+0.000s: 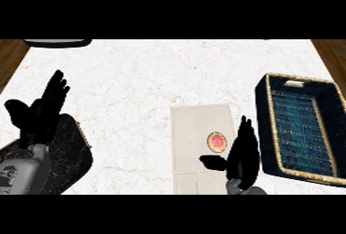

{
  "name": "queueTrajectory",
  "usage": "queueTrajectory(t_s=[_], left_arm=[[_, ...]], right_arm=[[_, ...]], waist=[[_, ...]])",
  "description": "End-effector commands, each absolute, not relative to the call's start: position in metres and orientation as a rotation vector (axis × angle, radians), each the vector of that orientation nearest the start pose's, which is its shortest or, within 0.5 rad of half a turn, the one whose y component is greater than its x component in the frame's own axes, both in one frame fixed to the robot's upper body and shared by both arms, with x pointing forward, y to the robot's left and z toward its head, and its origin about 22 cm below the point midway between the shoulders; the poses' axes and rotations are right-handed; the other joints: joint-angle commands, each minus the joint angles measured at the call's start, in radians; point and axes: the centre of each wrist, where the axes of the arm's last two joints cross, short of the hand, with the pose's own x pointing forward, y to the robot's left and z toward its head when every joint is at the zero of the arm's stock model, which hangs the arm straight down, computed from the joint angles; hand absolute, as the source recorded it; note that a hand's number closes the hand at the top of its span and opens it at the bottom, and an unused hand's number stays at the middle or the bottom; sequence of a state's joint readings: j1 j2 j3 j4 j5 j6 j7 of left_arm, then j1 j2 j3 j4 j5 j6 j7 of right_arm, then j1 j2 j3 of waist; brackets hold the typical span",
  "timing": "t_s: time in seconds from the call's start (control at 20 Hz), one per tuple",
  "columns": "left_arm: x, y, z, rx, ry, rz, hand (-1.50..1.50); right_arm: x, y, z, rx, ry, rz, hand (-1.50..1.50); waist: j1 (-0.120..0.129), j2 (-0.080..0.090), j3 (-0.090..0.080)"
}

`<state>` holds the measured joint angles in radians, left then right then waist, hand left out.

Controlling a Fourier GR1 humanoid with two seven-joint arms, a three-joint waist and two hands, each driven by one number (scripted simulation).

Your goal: Pick the cupcake from the placemat and place it in the basket

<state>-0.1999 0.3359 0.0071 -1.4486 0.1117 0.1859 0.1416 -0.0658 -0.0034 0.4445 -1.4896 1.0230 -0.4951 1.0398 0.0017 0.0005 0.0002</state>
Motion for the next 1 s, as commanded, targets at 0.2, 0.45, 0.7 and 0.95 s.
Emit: queueTrajectory(t_s=[0.2,0.45,0.7,0.95], left_arm=[[0.302,0.302,0.059,0.282,-1.528,-0.028,0.00],[0.303,0.280,0.046,0.288,-1.514,-0.017,0.00],[0.285,0.283,0.057,0.295,-1.518,-0.034,0.00],[0.278,0.299,0.047,0.279,-1.538,-0.038,0.00]], right_arm=[[0.225,-0.123,-0.020,-0.925,-0.898,0.224,-1.50],[0.236,-0.122,-0.026,-0.903,-0.851,0.232,-1.50],[0.234,-0.123,-0.050,-0.811,-0.863,0.327,1.50],[0.240,-0.105,-0.047,-0.782,-0.895,0.359,1.50]], waist=[[-0.005,-0.001,0.000],[-0.004,0.000,0.000],[0.003,0.000,0.000],[0.008,0.001,0.000]])
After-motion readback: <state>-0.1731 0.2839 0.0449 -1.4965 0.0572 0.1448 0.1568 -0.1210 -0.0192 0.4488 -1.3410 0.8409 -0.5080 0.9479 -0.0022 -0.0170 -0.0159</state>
